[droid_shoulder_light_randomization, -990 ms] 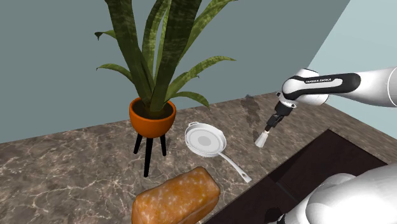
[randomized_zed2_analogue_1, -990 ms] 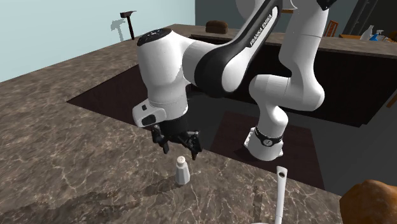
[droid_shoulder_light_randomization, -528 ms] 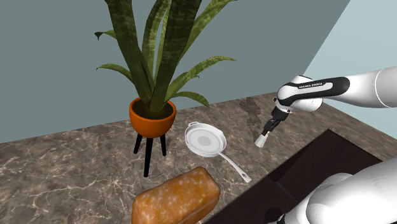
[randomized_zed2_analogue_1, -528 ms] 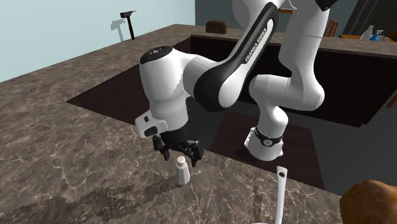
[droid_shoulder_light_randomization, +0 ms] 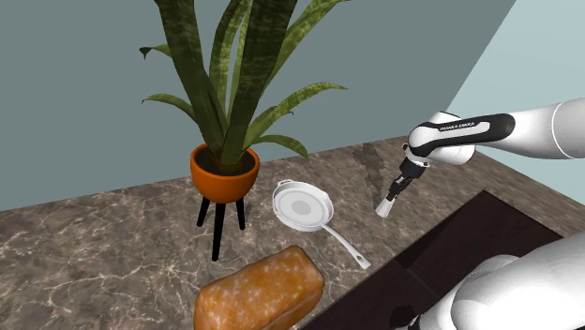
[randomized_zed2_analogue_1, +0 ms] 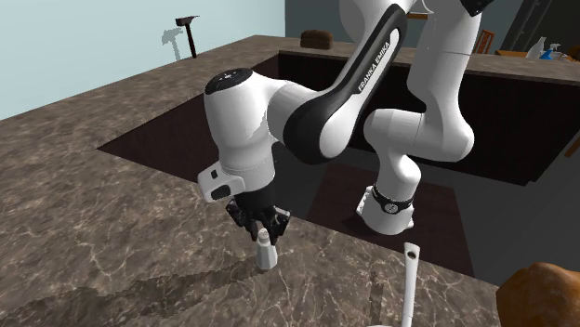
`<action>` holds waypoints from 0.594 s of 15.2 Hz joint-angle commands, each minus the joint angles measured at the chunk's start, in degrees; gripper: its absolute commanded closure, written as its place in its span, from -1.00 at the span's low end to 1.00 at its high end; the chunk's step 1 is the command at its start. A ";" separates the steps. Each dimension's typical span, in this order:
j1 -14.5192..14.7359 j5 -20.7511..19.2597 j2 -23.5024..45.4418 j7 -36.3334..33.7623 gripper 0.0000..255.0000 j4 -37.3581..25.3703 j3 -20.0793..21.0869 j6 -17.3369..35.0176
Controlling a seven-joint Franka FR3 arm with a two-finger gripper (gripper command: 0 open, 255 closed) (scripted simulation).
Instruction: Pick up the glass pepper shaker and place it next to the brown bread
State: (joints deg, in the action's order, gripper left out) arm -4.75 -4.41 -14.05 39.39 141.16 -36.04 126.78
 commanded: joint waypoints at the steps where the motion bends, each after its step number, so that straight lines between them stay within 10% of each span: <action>1: 0.00 0.00 0.02 0.00 1.00 0.02 -0.01 0.00; 9: -0.11 -0.27 -0.52 -0.28 1.00 -0.35 0.21 -0.85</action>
State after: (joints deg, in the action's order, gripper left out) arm -4.83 -4.60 -14.46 39.19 141.02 -35.88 126.38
